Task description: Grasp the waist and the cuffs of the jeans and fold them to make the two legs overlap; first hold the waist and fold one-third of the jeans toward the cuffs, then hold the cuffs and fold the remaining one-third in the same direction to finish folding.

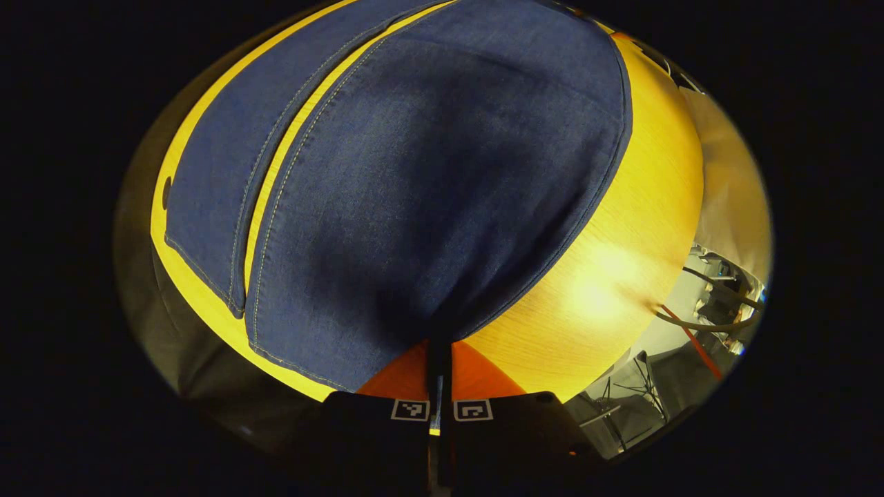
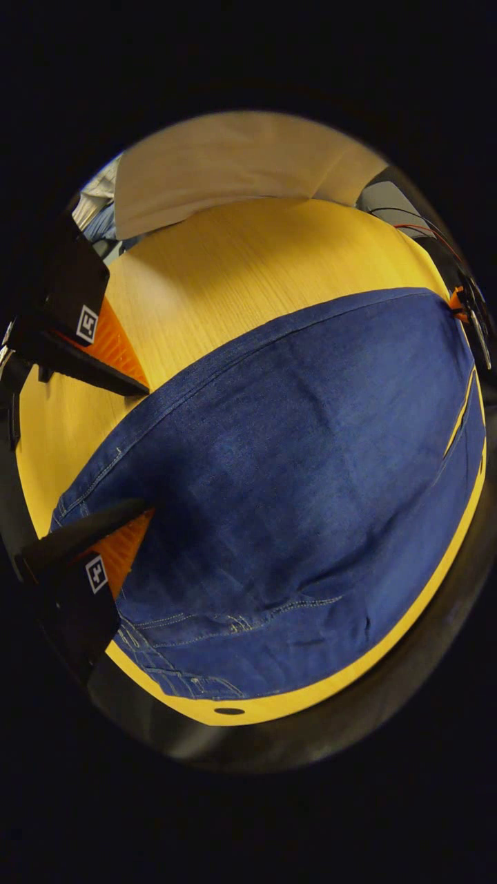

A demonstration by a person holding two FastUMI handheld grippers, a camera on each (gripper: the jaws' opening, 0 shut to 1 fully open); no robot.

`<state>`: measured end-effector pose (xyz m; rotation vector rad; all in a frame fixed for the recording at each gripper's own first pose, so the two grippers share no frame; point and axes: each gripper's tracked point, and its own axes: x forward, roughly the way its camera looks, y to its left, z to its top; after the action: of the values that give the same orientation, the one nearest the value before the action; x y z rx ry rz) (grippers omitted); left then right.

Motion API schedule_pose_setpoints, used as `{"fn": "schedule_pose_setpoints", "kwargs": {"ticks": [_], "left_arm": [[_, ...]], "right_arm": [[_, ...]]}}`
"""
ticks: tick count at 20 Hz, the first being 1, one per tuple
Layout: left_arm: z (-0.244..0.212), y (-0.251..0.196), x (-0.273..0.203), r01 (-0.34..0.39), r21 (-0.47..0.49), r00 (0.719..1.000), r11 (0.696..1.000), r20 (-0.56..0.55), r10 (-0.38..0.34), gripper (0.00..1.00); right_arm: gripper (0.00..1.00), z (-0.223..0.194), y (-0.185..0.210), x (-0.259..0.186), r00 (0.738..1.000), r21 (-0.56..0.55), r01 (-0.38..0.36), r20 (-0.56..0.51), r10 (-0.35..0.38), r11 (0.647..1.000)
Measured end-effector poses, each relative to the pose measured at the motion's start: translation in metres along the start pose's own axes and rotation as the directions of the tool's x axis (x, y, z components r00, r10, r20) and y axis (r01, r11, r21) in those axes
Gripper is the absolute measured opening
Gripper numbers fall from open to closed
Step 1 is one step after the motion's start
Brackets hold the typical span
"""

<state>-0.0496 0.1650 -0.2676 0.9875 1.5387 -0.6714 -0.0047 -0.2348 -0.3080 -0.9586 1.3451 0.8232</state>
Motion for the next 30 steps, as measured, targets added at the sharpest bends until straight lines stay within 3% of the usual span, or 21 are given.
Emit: {"fn": "schedule_pose_setpoints", "kwargs": {"ticks": [1,7,8,9,10,11,14,15,16,21,23,25,30], "left_arm": [[0.0,0.0,0.001,-0.001,-0.002,1.0,1.0,0.002,0.001,0.0],[0.0,0.0,0.0,-0.01,-0.021,1.0,1.0,0.012,0.01,0.0],[0.0,0.0,0.0,-0.011,-0.025,1.0,1.0,0.016,0.011,0.0],[0.0,0.0,0.0,-0.01,-0.028,1.0,1.0,0.022,0.011,0.0],[-0.001,0.0,0.001,-0.008,-0.032,1.0,0.999,0.027,0.009,0.0],[0.0,0.0,0.001,-0.005,-0.037,1.0,0.999,0.03,0.007,0.0],[-0.001,-0.001,0.001,0.004,-0.076,0.998,0.997,0.063,0.001,0.0],[-0.001,-0.002,0.0,0.006,-0.111,0.996,0.994,0.089,0.004,0.0],[0.0,-0.003,0.0,0.006,-0.155,0.993,0.988,0.12,0.013,0.0],[0.004,-0.001,-0.002,-0.033,-0.393,0.958,0.919,0.248,0.141,0.0],[0.005,-0.002,-0.005,-0.028,-0.489,0.944,0.872,0.275,0.184,0.0],[0.009,-0.003,-0.008,0.034,-0.605,0.931,0.796,0.309,0.195,0.0],[0.029,0.013,-0.031,0.253,-0.804,0.891,0.538,0.41,0.193,0.0]], "right_arm": [[0.94,-0.001,-0.001,0.001,1.0,-0.006,-0.002,-0.012,0.002,1.0],[0.9,0.0,-0.005,-0.001,1.0,0.019,0.005,-0.023,-0.005,1.0],[0.81,0.001,-0.009,-0.001,1.0,0.035,0.009,-0.021,-0.008,0.999],[0.79,0.0,-0.013,0.003,1.0,0.054,0.013,-0.022,-0.011,0.998],[0.69,0.001,-0.017,-0.001,1.0,0.071,0.018,-0.027,-0.016,0.997],[0.65,0.0,-0.02,0.003,0.999,0.087,0.025,-0.027,-0.023,0.996],[0.27,0.001,-0.026,0.003,0.998,0.123,0.057,-0.028,-0.054,0.991],[0.23,0.002,-0.027,0.001,0.997,0.129,0.069,-0.025,-0.066,0.989],[0.13,0.001,-0.027,0.0,0.997,0.141,0.081,-0.03,-0.077,0.987],[0.05,0.002,-0.03,-0.001,0.994,0.252,0.111,-0.009,-0.112,0.961],[0.05,0.001,-0.029,-0.001,0.992,0.33,0.116,0.008,-0.126,0.937],[0.05,0.001,-0.033,-0.003,0.986,0.417,0.14,0.025,-0.165,0.898],[0.05,0.005,-0.044,-0.023,0.955,0.691,0.123,0.113,-0.275,0.713]]}}
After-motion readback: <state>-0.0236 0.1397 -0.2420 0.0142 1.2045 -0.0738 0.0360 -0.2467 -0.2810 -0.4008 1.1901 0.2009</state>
